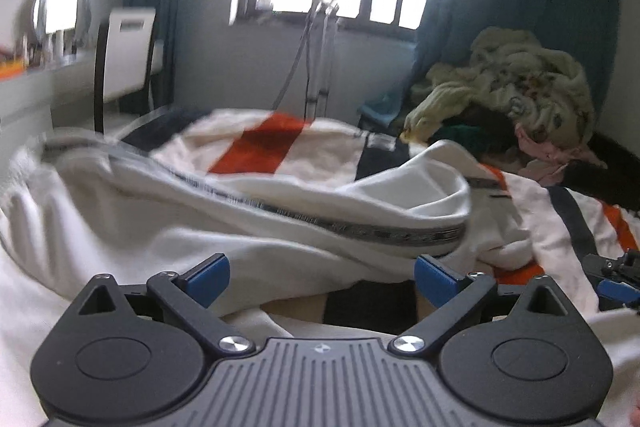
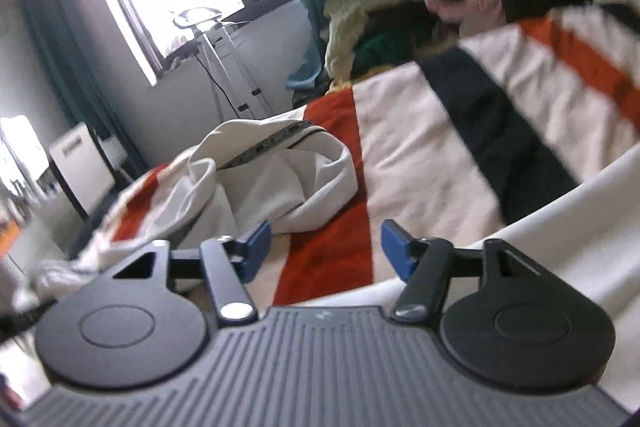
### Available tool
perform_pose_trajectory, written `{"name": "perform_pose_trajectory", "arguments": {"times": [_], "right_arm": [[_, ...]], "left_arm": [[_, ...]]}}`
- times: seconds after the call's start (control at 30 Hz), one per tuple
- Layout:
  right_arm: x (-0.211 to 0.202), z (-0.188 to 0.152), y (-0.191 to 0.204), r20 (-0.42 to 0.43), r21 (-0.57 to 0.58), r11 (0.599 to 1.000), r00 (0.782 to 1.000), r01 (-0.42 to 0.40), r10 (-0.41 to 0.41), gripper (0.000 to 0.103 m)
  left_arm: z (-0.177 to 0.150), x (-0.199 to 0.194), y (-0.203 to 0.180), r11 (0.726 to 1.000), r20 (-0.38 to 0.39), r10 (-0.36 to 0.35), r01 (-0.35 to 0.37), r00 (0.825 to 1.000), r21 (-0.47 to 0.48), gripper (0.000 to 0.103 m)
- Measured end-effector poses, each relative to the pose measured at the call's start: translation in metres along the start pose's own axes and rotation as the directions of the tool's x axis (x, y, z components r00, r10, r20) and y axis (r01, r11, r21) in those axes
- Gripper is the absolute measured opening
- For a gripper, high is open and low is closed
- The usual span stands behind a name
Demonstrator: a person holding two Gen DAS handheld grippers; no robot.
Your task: Fold clothes
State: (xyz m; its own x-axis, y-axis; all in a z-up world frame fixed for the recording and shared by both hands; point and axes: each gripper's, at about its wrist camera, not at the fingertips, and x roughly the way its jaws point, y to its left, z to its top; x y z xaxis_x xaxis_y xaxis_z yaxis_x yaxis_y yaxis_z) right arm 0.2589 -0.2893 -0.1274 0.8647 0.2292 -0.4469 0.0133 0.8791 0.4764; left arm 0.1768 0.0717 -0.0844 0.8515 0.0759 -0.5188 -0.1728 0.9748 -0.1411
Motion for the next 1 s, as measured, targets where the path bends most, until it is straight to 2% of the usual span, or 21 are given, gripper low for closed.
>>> {"name": "perform_pose_trajectory", "arguments": {"times": [0.1, 0.17, 0.27, 0.33, 0.43, 0.47, 0.5, 0.53, 0.67, 0.8, 0.9, 0.97, 1.0], "right_arm": [[0.038, 0.008, -0.010, -0.035, 0.036, 0.999, 0.999, -0.010, 0.011, 0.062], [0.065, 0.015, -0.014, -0.049, 0.049, 0.999, 0.999, -0.004, 0.006, 0.062], [0.110, 0.023, -0.022, -0.091, 0.079, 0.997, 0.996, -0.010, 0.017, 0.062], [0.135, 0.027, -0.021, -0.106, 0.083, 0.996, 0.994, -0.020, 0.029, 0.062], [0.157, 0.028, -0.006, -0.078, 0.053, 0.997, 0.995, -0.055, 0.059, 0.062], [0.161, 0.028, 0.002, -0.065, 0.033, 0.998, 0.996, -0.055, 0.057, 0.038], [0.161, 0.027, 0.010, -0.036, -0.002, 1.000, 0.999, -0.018, 0.018, 0.016], [0.157, 0.028, 0.016, 0.010, -0.009, 1.000, 1.000, 0.008, -0.008, 0.010], [0.126, 0.047, 0.024, 0.163, 0.050, 0.998, 0.986, 0.038, -0.045, 0.010], [0.082, 0.082, 0.011, 0.282, 0.118, 0.990, 0.953, 0.082, -0.112, 0.010], [0.045, 0.103, -0.011, 0.378, 0.159, 0.970, 0.897, 0.182, -0.230, 0.009], [0.021, 0.112, -0.031, 0.412, 0.160, 0.952, 0.859, 0.260, -0.304, 0.010], [0.013, 0.115, -0.041, 0.410, 0.150, 0.947, 0.854, 0.283, -0.320, 0.010]], "left_arm": [[-0.005, 0.016, 0.009, 0.997, -0.028, -0.012, 0.010, 1.000, -0.080, 0.100], [-0.009, 0.022, 0.012, 0.993, -0.008, -0.028, 0.027, 1.000, -0.111, 0.100], [-0.014, 0.025, 0.007, 0.999, 0.082, 0.011, -0.007, 0.997, -0.047, 0.100], [-0.018, 0.030, 0.008, 0.999, 0.108, -0.007, 0.013, 0.994, -0.052, 0.101], [-0.023, 0.040, 0.009, 0.998, 0.127, -0.023, 0.031, 0.992, -0.057, 0.101], [-0.024, 0.044, 0.009, 0.998, 0.121, -0.025, 0.032, 0.992, -0.058, 0.101], [-0.025, 0.048, 0.010, 0.997, 0.116, -0.029, 0.036, 0.993, -0.066, 0.101], [-0.026, 0.050, 0.011, 0.996, 0.112, -0.033, 0.042, 0.993, -0.075, 0.101], [-0.025, 0.051, 0.018, 0.989, 0.108, -0.051, 0.065, 0.993, -0.129, 0.101], [-0.023, 0.045, 0.020, 0.987, 0.106, -0.061, 0.076, 0.993, -0.142, 0.101], [-0.021, 0.039, 0.020, 0.986, 0.107, -0.064, 0.079, 0.992, -0.148, 0.101], [-0.020, 0.037, 0.020, 0.987, 0.106, -0.059, 0.075, 0.993, -0.145, 0.101], [-0.019, 0.036, 0.020, 0.986, 0.102, -0.059, 0.074, 0.993, -0.147, 0.101]]}}
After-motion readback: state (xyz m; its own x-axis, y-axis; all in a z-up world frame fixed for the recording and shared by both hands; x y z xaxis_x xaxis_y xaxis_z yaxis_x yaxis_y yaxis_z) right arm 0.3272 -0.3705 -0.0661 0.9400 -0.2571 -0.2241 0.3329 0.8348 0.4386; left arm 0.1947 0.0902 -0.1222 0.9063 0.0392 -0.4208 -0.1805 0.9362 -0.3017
